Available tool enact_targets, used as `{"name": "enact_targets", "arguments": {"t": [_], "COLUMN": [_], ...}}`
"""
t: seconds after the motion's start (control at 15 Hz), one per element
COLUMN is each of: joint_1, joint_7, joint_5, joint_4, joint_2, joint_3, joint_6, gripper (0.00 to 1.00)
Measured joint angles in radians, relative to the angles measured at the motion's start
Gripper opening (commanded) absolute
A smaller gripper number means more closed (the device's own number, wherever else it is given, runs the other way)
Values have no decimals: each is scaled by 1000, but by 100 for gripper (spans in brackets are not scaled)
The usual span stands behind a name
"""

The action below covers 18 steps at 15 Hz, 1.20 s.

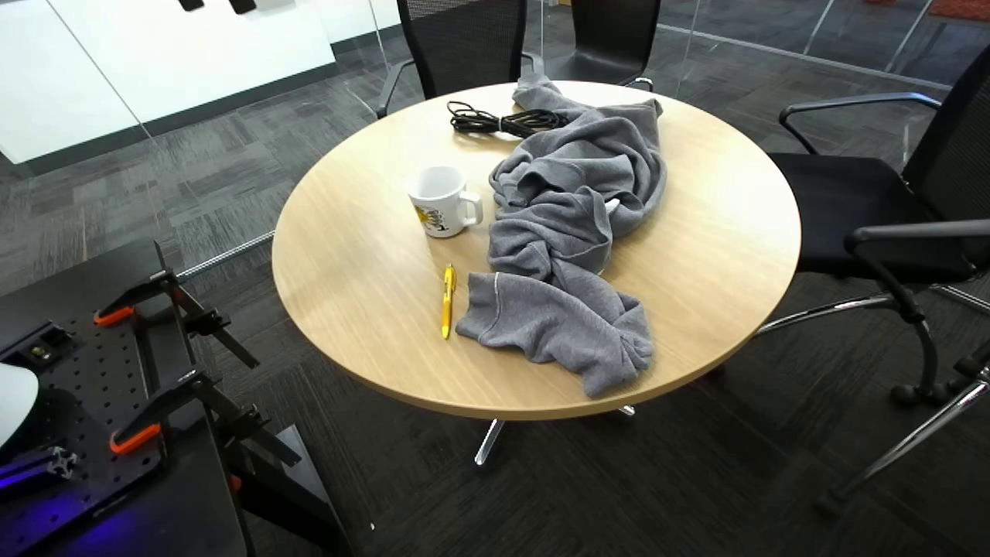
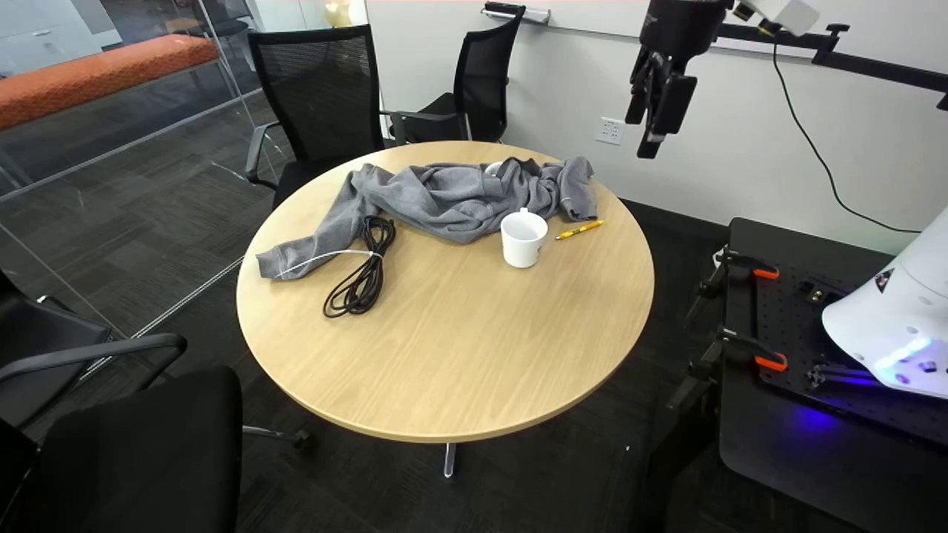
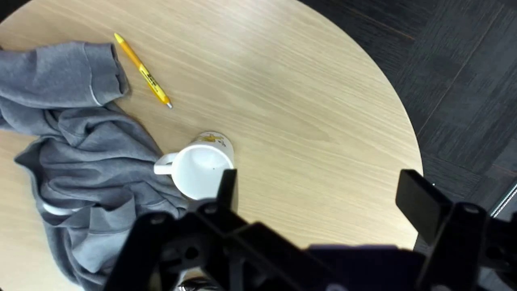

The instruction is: Move the white mug forward, place the yellow pen inside the white mug

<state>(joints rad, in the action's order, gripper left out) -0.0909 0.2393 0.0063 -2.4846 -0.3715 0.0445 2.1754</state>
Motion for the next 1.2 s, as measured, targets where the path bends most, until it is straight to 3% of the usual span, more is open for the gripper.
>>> {"name": "enact_targets", "arguments": {"t": [0.27, 0.8, 1.2], "joint_1": [-1, 6, 20], "joint_7": [111, 279, 290], "joint_5": [1, -1, -1], "joint_4": [15, 73, 125], "joint_2": [103, 314, 430], "joint_3": [-17, -36, -37], "joint_6": [95, 176, 180], "gripper": [100, 100, 100]}}
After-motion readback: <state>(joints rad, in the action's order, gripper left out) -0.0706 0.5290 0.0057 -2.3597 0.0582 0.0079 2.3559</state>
